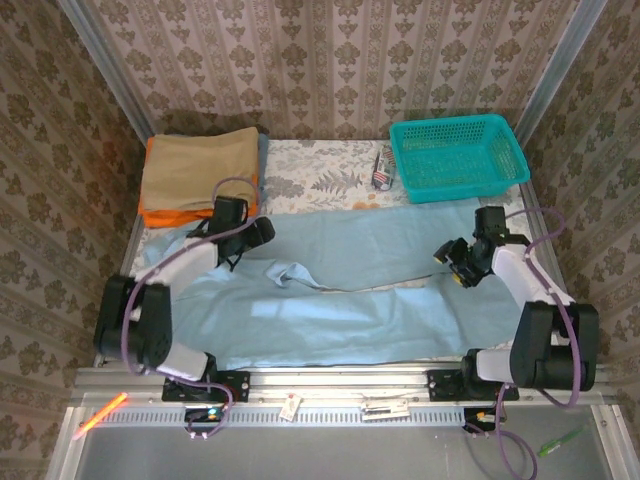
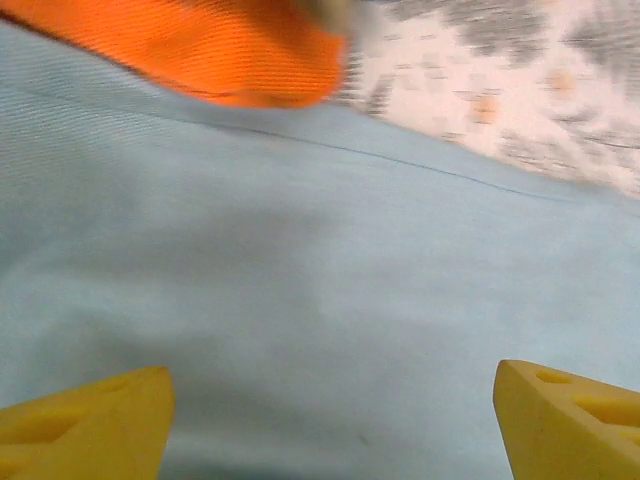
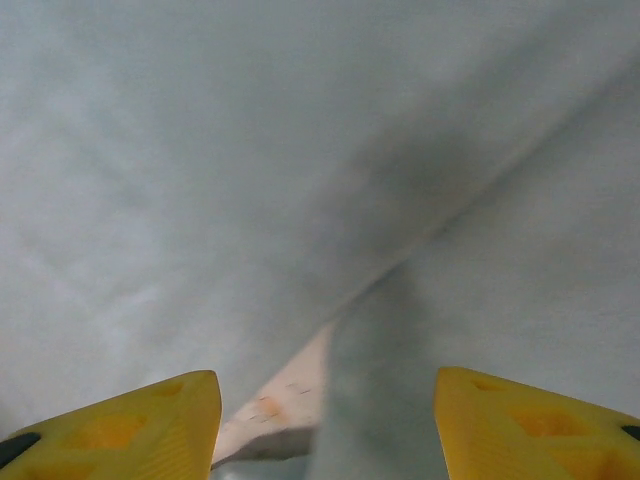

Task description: Fold and stack the trousers

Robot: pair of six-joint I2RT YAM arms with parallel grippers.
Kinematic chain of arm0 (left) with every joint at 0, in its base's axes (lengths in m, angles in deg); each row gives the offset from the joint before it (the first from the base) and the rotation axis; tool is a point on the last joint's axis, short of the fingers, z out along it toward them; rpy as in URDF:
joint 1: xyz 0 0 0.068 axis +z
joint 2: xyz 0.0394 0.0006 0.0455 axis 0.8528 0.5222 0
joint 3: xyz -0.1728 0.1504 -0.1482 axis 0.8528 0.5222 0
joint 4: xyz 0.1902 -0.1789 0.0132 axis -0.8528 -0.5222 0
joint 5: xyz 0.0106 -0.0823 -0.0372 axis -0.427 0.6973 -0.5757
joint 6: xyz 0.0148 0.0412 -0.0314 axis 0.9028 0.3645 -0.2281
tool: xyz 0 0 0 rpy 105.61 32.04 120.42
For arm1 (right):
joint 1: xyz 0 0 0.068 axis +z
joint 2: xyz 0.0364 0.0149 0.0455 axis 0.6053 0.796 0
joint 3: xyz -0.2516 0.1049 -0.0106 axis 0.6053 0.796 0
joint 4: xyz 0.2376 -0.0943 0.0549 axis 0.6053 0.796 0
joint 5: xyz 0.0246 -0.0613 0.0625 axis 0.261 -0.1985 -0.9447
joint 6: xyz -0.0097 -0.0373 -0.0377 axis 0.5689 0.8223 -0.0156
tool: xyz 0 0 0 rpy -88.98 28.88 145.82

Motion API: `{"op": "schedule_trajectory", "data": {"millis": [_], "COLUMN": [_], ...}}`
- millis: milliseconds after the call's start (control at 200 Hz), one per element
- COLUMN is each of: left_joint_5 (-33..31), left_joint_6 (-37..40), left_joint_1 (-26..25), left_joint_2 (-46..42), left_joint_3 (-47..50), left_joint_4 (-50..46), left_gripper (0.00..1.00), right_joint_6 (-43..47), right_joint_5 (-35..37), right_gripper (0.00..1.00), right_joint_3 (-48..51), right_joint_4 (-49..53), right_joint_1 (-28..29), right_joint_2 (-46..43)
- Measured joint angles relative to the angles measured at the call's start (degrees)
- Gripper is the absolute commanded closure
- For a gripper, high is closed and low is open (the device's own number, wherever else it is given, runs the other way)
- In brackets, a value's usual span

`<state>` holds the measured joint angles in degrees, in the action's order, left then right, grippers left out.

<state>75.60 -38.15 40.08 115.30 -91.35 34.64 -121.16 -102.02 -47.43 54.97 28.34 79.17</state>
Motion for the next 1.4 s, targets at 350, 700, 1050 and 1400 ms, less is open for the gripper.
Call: {"op": "schedule_trajectory", "data": {"millis": [350, 700, 1050, 1400], "left_joint_5": [0.24, 1.84, 4.31, 3.54], "left_joint_6": [-1.22, -1.29, -1.31, -1.31], "left_joint_1": [-1.79, -1.73, -1.38, 1.77], "left_joint_2": [-21.99, -27.85, -26.1, -23.65], "left_joint_3": [9.62, 9.79, 11.98, 11.32], "left_joint_4": [-4.5, -5.77, -6.1, -8.15], "left_gripper": [0.15, 0.13, 0.13, 0.14], "right_joint_6": [-1.31, -1.86, -2.08, -1.4], "right_joint_5": [2.38, 5.88, 5.11, 4.7], "right_gripper": [0.39, 0.34, 0.35, 1.0], "right_joint_3": [0.7, 4.55, -1.88, -32.35], "right_joint_4": [-1.73, -0.92, -0.26, -0.66], "right_joint_1": [-7.02, -17.09, 2.64, 20.17], "right_joint_2": [8.59, 2.8, -0.7, 31.89]}}
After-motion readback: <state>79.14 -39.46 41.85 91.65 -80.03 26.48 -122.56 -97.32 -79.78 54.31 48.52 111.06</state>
